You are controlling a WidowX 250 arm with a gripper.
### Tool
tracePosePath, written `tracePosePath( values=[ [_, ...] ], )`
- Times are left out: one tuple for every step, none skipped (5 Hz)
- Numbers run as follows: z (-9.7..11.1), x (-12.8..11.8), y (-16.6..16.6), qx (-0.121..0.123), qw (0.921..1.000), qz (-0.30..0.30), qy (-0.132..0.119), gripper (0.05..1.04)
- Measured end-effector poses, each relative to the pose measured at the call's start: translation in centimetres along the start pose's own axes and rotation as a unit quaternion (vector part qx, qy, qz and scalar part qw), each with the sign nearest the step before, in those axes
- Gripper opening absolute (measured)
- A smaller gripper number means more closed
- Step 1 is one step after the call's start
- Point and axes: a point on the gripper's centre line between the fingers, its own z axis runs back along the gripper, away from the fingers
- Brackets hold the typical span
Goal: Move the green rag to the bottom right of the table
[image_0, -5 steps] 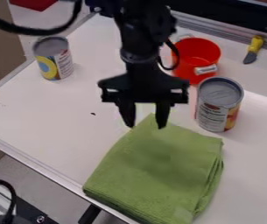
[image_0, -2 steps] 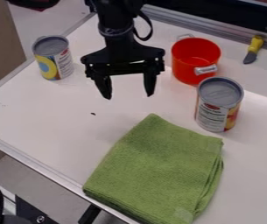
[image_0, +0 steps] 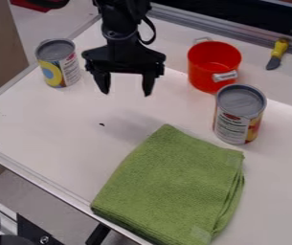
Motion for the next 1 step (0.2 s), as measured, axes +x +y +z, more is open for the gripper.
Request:
tracePosePath(
  values=[
    [-0.78,1.42,1.46,0.070,0.9971,-0.016,0.025,0.999]
  ],
)
